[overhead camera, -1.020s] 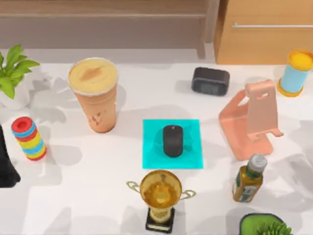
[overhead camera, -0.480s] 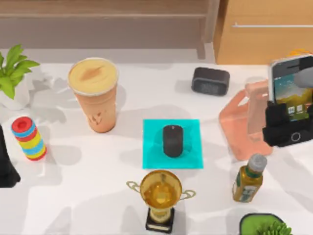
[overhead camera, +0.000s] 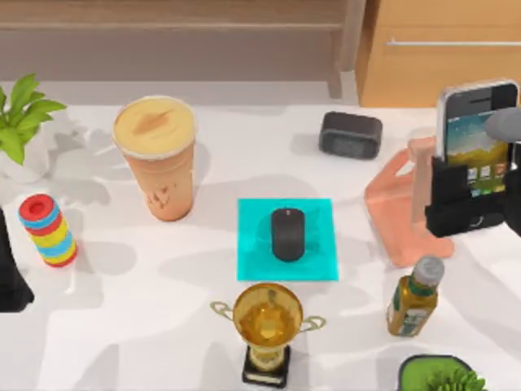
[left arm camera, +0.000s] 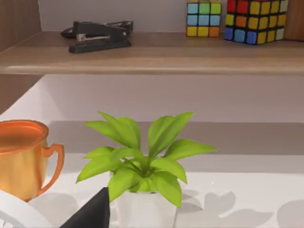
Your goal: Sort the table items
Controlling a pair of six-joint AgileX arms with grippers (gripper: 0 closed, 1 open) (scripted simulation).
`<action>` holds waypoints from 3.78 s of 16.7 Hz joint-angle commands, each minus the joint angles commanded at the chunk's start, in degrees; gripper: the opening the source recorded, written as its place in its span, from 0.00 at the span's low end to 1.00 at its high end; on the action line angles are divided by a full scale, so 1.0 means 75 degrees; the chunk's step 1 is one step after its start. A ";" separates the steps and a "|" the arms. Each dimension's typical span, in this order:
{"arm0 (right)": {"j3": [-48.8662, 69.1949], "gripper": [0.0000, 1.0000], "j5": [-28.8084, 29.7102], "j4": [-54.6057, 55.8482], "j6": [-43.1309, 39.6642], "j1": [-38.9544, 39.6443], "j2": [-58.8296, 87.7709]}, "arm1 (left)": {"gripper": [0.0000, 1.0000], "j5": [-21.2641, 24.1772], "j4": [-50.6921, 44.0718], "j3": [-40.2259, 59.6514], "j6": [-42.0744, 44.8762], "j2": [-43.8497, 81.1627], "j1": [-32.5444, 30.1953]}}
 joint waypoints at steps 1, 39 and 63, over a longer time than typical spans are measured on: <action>-0.0002 0.00 -0.0046 0.0075 -0.0091 0.0005 -0.0047 | 1.00 0.0000 0.0000 0.0000 0.0000 0.0000 0.0000; 0.0279 1.00 -0.0378 0.1687 -0.0181 -0.0455 0.1921 | 1.00 0.0000 0.0000 0.0000 0.0000 0.0000 0.0000; -0.1495 1.00 -0.0734 0.0762 -0.0358 -0.1261 -0.1742 | 1.00 0.0000 0.0000 0.0000 0.0000 0.0000 0.0000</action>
